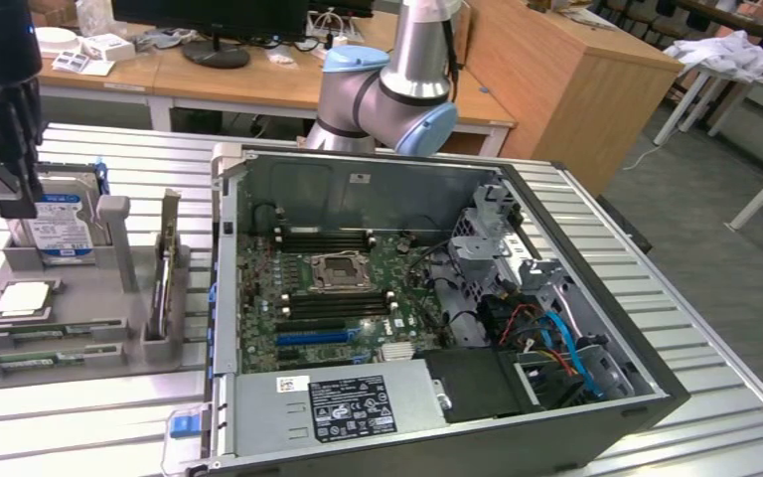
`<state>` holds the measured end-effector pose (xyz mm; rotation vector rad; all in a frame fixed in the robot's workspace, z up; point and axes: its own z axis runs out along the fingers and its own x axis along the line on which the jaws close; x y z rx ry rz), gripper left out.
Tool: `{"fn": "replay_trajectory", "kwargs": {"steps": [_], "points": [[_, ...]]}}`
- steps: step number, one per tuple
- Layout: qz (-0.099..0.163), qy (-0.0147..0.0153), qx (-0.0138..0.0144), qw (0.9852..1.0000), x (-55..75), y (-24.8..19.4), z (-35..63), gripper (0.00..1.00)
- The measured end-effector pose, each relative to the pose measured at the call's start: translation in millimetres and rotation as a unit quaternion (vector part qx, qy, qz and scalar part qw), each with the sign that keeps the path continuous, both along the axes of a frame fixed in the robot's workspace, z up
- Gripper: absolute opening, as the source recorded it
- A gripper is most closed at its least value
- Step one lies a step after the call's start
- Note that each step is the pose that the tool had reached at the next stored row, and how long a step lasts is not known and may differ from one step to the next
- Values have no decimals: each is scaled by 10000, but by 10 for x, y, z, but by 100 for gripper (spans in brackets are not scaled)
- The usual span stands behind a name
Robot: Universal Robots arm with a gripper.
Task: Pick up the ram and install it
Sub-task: 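Pick up the ram and move it above insertion slot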
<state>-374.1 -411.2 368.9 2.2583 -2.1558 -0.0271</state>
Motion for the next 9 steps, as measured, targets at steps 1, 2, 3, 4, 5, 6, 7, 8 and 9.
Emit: {"fn": "replay_trajectory", "kwargs": {"steps": [1, 2, 3, 4, 5, 6, 7, 8, 9], "points": [[1, -5, 38, 10000, 0, 0, -5, 30], [1, -8, 74, 10000, 0, 0, -9, 30], [2, -10, 99, 10000, 0, 0, -13, 30], [2, -10, 105, 9999, 0, 1, -14, 30], [1, -10, 105, 9999, 0, 1, -14, 30], [1, -10, 105, 9999, 0, 1, -14, 30], [1, -10, 105, 9999, 0, 1, -14, 30], [2, -10, 106, 9999, 0, 0, -15, 30], [2, -10, 108, 9999, 0, 0, -21, 30]]}}
